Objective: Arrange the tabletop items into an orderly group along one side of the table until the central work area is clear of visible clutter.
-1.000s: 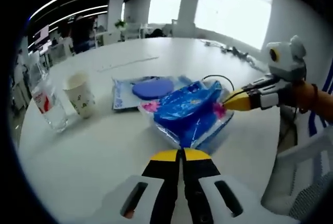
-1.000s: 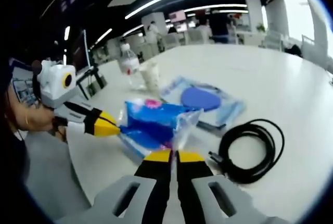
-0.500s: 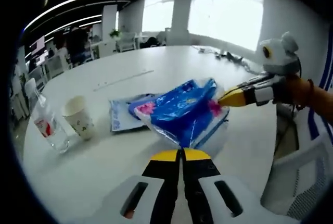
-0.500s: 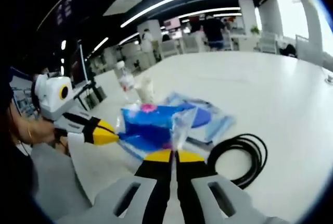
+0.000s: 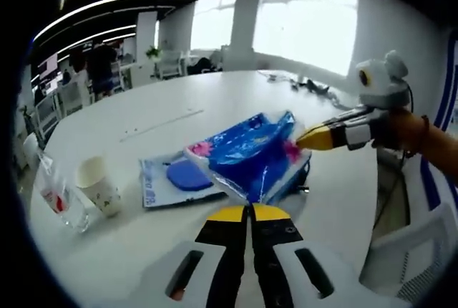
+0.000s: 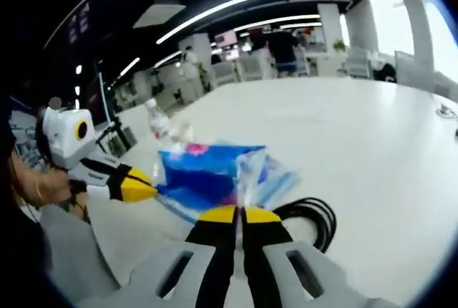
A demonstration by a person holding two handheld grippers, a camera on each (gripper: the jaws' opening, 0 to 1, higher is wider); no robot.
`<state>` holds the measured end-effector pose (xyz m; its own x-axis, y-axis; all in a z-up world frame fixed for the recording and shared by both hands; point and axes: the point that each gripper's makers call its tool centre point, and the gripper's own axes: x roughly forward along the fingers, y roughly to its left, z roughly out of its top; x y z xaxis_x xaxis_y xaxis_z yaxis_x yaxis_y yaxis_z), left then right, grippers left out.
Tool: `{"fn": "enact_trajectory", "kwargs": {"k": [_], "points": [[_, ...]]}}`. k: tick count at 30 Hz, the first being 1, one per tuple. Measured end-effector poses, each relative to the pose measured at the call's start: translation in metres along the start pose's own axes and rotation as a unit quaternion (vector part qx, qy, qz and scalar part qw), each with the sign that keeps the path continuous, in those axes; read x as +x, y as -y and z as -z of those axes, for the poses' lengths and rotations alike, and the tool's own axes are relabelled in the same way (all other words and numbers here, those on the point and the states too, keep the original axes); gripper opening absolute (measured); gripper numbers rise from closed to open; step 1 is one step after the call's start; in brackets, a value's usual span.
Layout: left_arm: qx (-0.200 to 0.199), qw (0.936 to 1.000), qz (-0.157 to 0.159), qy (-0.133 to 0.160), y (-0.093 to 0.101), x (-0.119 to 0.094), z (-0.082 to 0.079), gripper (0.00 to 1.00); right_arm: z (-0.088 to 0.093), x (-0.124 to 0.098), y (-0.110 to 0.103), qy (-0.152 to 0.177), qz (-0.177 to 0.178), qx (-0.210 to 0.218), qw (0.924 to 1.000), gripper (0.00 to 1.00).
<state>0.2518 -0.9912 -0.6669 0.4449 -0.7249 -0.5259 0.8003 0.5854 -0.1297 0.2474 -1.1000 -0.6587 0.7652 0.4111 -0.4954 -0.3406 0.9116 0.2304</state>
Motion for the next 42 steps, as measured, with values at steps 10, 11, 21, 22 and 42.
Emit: {"fn": "enact_trajectory", "kwargs": {"k": [10, 11, 21, 22, 42], "points": [[0.003, 0.9999, 0.012, 0.009, 0.002, 0.019, -0.012, 0.00, -0.009, 0.000, 0.021, 0.001, 0.017, -0.001, 0.9999, 0.00], [0.003, 0.9999, 0.013, 0.009, 0.002, 0.021, -0.013, 0.00, -0.009, 0.000, 0.023, 0.002, 0.018, -0.002, 0.9998, 0.00], [-0.021, 0.9993, 0.019, 0.026, 0.002, 0.043, -0.029, 0.00, -0.018, 0.000, 0.050, 0.008, 0.038, -0.002, 0.9993, 0.00], [-0.024, 0.9992, 0.019, 0.027, 0.001, 0.047, -0.030, 0.00, -0.018, 0.001, 0.053, 0.009, 0.039, 0.000, 0.9992, 0.00], [-0.046, 0.9980, 0.034, 0.029, 0.003, 0.103, -0.054, 0.01, -0.028, 0.011, 0.113, 0.006, 0.078, -0.012, 0.9969, 0.00]]}}
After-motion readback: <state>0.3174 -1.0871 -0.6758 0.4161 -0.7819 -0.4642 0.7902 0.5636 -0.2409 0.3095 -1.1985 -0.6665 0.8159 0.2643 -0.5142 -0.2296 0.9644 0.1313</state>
